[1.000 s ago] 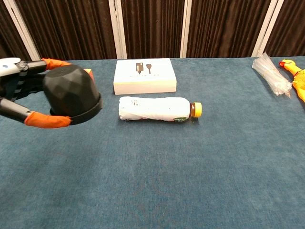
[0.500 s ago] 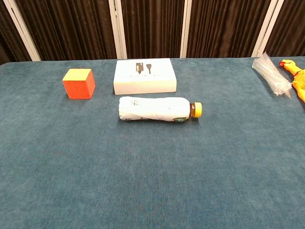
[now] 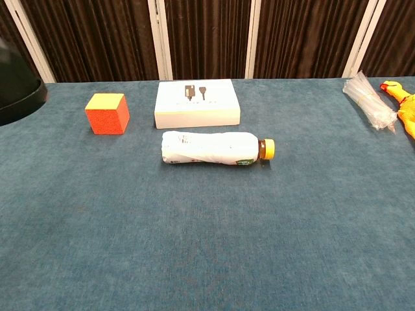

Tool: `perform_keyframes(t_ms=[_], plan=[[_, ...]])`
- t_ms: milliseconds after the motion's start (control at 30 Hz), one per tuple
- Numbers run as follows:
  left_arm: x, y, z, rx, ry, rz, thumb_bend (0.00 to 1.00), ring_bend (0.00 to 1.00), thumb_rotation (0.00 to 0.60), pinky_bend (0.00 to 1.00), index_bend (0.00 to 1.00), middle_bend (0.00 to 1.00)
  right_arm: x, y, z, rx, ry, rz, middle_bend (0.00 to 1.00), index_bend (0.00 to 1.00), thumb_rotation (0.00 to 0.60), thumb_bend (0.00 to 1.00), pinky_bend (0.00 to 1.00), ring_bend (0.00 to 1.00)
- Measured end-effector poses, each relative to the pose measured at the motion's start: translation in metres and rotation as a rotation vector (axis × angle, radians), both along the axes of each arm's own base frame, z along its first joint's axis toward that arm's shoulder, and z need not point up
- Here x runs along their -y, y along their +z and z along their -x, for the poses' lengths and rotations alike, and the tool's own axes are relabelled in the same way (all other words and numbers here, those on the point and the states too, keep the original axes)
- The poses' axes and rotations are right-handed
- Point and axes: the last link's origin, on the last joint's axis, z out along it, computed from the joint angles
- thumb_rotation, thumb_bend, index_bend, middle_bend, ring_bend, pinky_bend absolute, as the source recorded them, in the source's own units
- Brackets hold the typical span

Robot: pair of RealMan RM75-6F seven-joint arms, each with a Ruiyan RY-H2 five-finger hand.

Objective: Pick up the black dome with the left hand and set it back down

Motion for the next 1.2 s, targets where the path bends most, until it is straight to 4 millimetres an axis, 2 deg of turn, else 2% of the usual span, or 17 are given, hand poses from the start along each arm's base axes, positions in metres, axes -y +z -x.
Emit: perform_keyframes(t_ms=[100,233,333,467,567,633,700,867,967,1033,1067,1133,1200], plan=[[-0.002,0.007,-0.005,0.006,-0.008,-0.052,0.44,0.00,0.600,0.00,0.26,0.45,0.000,0.000,-0.001,0.005,0.005,0.000,0.00,0.00,0.600,0.21,0.08,0.17],[-0.002,0.013,0.002,0.077,0.024,-0.074,0.44,0.00,0.600,0.00,0.26,0.44,0.000,0.001,-0.003,0.009,0.009,0.003,0.00,0.00,0.600,0.21,0.08,0.17],[-0.005,0.006,0.020,0.089,0.077,-0.057,0.44,0.00,0.600,0.00,0.25,0.44,0.000,0.000,-0.004,0.010,0.012,-0.002,0.00,0.00,0.600,0.21,0.08,0.17],[-0.015,-0.016,0.059,-0.016,0.175,-0.010,0.44,0.00,0.600,0.00,0.26,0.45,0.000,-0.001,-0.005,0.011,0.013,-0.002,0.00,0.00,0.600,0.21,0.08,0.17],[-0.022,-0.020,0.069,-0.049,0.197,0.010,0.44,0.00,0.600,0.00,0.27,0.45,-0.001,0.000,-0.003,0.008,0.007,-0.001,0.00,0.00,0.600,0.21,0.08,0.17],[-0.024,-0.017,0.061,-0.042,0.167,0.002,0.47,0.00,0.600,0.00,0.31,0.47,-0.001,-0.001,-0.002,0.007,0.002,-0.003,0.00,0.00,0.600,0.21,0.08,0.17],[-0.024,-0.011,0.039,-0.011,0.109,-0.008,0.50,0.00,0.600,0.00,0.35,0.49,-0.002,-0.002,-0.001,0.005,0.000,-0.007,0.00,0.00,0.600,0.21,0.08,0.17],[-0.005,0.018,-0.036,0.160,-0.076,-0.046,0.47,0.00,0.600,0.00,0.30,0.47,-0.006,-0.003,-0.002,0.003,0.001,-0.012,0.00,0.00,0.600,0.21,0.08,0.17],[0.006,0.030,-0.058,0.201,-0.136,-0.046,0.47,0.00,0.600,0.00,0.30,0.46,-0.009,-0.005,-0.003,0.002,0.000,-0.016,0.00,0.00,0.600,0.21,0.08,0.17],[0.007,0.029,-0.057,0.191,-0.127,-0.032,0.47,0.00,0.600,0.00,0.30,0.46,-0.010,-0.006,-0.003,0.002,0.001,-0.020,0.00,0.00,0.600,0.21,0.08,0.17],[0.006,0.026,-0.050,0.170,-0.106,-0.019,0.47,0.00,0.600,0.00,0.30,0.45,-0.009,-0.006,-0.004,0.003,0.002,-0.021,0.00,0.00,0.600,0.21,0.08,0.17],[0.003,0.018,-0.033,0.120,-0.062,0.006,0.47,0.00,0.600,0.00,0.30,0.45,-0.003,-0.006,-0.004,0.004,0.007,-0.019,0.00,0.00,0.600,0.21,0.08,0.17],[-0.004,0.005,-0.006,0.053,-0.005,0.036,0.47,0.00,0.600,0.00,0.30,0.45,0.003,-0.008,-0.005,0.005,0.008,-0.023,0.00,0.00,0.600,0.21,0.08,0.17]])
